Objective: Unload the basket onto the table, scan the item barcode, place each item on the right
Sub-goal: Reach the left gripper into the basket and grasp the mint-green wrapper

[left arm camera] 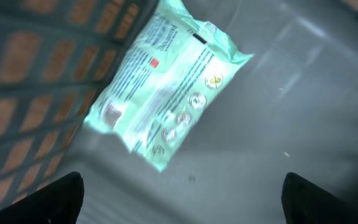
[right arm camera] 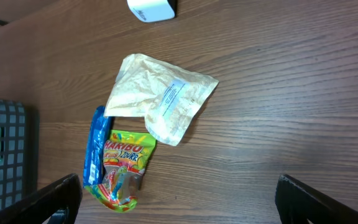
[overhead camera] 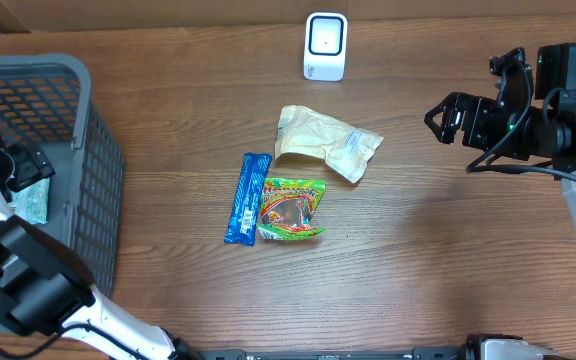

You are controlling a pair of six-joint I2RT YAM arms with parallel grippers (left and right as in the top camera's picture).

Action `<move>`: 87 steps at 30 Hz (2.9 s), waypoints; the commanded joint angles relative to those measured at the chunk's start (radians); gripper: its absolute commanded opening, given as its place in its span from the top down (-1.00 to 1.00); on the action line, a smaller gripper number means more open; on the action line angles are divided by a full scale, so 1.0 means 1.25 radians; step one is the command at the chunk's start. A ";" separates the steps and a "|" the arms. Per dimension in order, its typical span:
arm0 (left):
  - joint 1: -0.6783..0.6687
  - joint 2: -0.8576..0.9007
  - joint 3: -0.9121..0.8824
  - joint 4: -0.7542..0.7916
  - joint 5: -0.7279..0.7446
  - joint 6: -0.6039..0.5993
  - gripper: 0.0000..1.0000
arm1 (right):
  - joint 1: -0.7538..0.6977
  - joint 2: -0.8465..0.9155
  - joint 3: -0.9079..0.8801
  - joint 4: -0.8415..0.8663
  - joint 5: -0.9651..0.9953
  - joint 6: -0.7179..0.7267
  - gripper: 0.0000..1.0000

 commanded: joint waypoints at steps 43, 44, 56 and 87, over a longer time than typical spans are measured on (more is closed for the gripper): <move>-0.106 -0.395 0.102 -0.109 0.409 0.007 0.91 | -0.006 0.002 0.016 -0.009 -0.008 -0.004 -1.00; -0.139 -0.422 0.102 -0.126 0.418 0.018 0.92 | -0.006 0.002 0.016 -0.009 -0.008 -0.004 -1.00; -0.349 -0.470 0.063 -0.106 0.080 -0.164 -0.88 | -0.006 0.002 0.016 -0.027 -0.008 -0.005 -1.00; 0.000 -0.164 -0.413 0.184 0.149 -0.323 -1.00 | -0.006 0.002 0.016 -0.045 -0.008 -0.006 -1.00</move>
